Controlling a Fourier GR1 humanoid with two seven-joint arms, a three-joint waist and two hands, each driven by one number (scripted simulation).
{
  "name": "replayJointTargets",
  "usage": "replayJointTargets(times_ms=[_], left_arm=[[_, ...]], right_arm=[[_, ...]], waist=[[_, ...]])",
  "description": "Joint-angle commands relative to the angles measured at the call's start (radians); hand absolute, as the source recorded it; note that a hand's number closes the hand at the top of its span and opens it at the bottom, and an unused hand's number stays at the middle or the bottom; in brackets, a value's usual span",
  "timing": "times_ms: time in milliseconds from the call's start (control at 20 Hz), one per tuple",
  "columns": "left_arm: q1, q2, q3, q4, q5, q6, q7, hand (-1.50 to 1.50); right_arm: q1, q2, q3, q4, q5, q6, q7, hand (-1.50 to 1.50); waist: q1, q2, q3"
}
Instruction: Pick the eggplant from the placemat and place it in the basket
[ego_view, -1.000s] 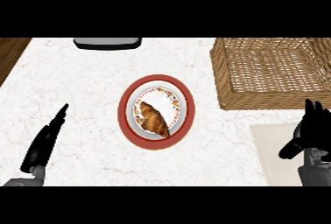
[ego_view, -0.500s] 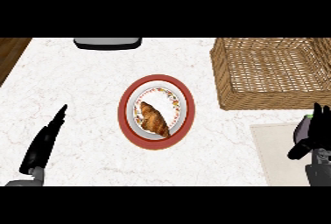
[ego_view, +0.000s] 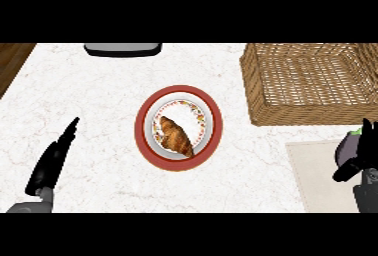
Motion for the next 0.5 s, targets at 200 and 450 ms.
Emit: replayJointTargets(times_ms=[200, 450], left_arm=[[0.009, -0.032, 0.009, 0.003, -0.045, -0.003, -0.009, 0.0], [-0.017, -0.035, 0.019, 0.02, -0.041, -0.009, -0.007, 0.0]], right_arm=[[-0.036, 0.037, -0.015, 0.106, -0.001, -0.002, -0.021, -1.5], [-0.075, 0.05, -0.047, 0.23, -0.06, -0.025, -0.097, 1.5]], waist=[[0.002, 0.0, 0.0], [0.004, 0.002, 0.0]])
